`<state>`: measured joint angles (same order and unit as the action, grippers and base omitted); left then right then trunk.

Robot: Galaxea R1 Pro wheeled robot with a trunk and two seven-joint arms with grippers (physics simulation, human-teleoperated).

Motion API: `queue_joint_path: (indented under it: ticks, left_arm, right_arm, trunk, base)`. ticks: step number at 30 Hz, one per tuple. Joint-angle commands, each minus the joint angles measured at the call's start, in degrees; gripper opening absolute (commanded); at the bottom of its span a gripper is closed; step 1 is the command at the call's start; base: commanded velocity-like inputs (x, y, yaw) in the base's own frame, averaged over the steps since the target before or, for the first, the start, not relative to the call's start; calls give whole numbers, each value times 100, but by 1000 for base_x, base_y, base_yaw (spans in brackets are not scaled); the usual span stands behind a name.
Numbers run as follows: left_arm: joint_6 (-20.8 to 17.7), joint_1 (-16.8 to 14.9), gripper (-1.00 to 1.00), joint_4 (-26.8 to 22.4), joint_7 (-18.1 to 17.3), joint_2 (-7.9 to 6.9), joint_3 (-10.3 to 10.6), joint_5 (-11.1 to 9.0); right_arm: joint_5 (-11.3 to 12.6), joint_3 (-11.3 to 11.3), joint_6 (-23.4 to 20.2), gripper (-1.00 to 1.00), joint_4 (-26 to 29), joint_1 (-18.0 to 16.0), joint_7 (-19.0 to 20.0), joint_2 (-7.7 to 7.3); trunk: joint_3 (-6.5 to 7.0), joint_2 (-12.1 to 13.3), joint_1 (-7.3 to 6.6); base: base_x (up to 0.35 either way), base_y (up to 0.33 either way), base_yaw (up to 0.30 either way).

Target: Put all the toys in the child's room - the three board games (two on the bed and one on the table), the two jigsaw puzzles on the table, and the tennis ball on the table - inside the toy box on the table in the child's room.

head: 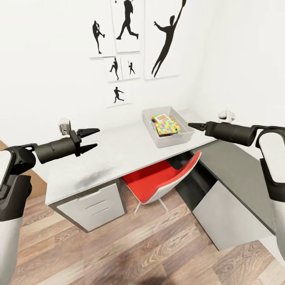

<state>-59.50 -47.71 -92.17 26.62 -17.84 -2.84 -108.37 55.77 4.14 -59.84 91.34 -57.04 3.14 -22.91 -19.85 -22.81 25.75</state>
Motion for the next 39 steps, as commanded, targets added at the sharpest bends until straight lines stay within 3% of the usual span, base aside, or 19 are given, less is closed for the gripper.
queue_joint_path:
  ticks: [1,10,16,24,27,36,39]
  left_arm:
    - [-19,90,100,-3,32,-5,30,-58]
    - [-39,724,100,-3,-41,-15,152,19]
    - [-42,987,100,-3,-52,-16,173,42]
    - [-44,1415,100,-2,-61,-20,133,130]
    - [-44,1716,100,-1,-65,-33,67,165]
    - [-28,2340,100,-3,-169,-45,-22,268]
    - [-21,2533,100,-3,-324,-15,-25,507]
  right_arm:
    - [-31,-17,-16,100,20,92,39,-36]
    - [-31,-97,-16,100,79,621,64,-147]
    - [-31,-107,-16,100,88,761,69,-210]
    - [-30,-129,-16,100,92,1124,103,-531]
    - [-28,-234,-16,100,93,1388,192,-673]
    - [-28,-532,-16,100,94,1847,384,-825]
    - [-26,-699,-16,100,94,1987,438,-919]
  trunk:
    - [0,-11,4]
    - [84,-11,4]
    - [140,-11,4]
    - [215,-11,4]
    - [243,-11,4]
    - [327,-11,4]
    - [355,-11,4]
  base:
    - [0,0,0]
    - [0,0,0]
    - [0,0,0]
    - [0,0,0]
    - [0,0,0]
    - [0,0,0]
    - [0,0,0]
